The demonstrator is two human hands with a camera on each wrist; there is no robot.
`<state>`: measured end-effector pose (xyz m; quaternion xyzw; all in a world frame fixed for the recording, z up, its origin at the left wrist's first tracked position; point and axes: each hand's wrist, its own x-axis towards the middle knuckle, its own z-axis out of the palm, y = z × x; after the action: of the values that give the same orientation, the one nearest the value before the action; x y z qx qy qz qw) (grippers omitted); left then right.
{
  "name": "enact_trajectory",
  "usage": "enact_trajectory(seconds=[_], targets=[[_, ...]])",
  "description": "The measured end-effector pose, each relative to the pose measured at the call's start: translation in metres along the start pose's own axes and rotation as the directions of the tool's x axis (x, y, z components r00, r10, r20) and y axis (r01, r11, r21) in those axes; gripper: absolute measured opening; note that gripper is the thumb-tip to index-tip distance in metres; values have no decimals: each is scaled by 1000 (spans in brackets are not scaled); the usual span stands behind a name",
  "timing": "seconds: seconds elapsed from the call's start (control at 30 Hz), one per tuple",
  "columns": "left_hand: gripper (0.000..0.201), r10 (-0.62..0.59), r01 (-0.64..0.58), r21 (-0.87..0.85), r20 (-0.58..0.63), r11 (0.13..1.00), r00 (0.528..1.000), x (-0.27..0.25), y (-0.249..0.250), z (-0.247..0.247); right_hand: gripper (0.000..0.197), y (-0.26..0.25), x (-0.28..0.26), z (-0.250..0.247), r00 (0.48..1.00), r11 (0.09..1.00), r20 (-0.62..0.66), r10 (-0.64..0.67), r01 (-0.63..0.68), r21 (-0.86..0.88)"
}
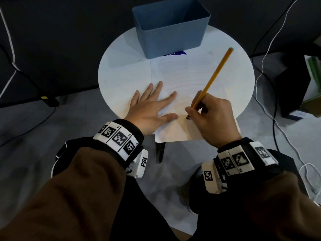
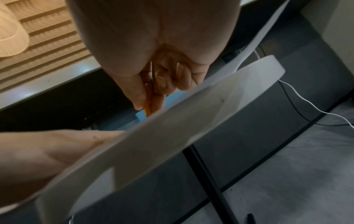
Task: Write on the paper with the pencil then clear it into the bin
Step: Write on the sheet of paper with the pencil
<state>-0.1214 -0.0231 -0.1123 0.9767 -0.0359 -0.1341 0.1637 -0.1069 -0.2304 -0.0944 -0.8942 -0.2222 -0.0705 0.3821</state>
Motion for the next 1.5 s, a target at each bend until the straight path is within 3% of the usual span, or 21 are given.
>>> enact_trajectory(seconds=[0.13, 0.27, 0.47, 0.67, 0.87, 1.03, 1.17, 1.37, 1.5], targets=[[66, -4, 3, -28, 0, 1000, 1000, -1, 0, -1, 17, 9, 0, -9, 999, 996, 2, 32, -32, -78], [66, -4, 3, -31, -5, 1000, 1000, -2, 1, -1, 18, 10, 0, -15, 998, 998, -45, 46, -48, -48], [66, -3, 3, -17, 5, 1000, 1000, -1, 0, -2, 19, 4, 0, -6, 1000, 999, 16, 25, -25, -41], [66, 1, -1, -32, -7, 999, 1000, -1, -1, 0, 18, 18, 1, -24, 996, 993, -46, 79, -82, -79], [65, 9, -9, -31, -9, 999, 1000, -1, -1, 0, 19, 7, -1, -9, 999, 999, -28, 28, -29, -38], [65, 6, -7, -35, -9, 999, 1000, -2, 0, -1, 18, 24, -4, -26, 992, 990, -93, 90, -99, -100], [66, 1, -1, 2, 1, 1000, 1000, -2, 0, -1, 17, 26, -4, -34, 978, 989, -158, 133, -140, -35], [66, 12, -12, -16, -14, 1000, 1000, -1, -3, 0, 18, 15, -4, -20, 995, 996, -63, 72, -75, -43], [65, 9, -9, -20, -11, 1000, 1000, -1, -2, -1, 17, 28, -7, -34, 987, 987, -111, 114, -126, -101]])
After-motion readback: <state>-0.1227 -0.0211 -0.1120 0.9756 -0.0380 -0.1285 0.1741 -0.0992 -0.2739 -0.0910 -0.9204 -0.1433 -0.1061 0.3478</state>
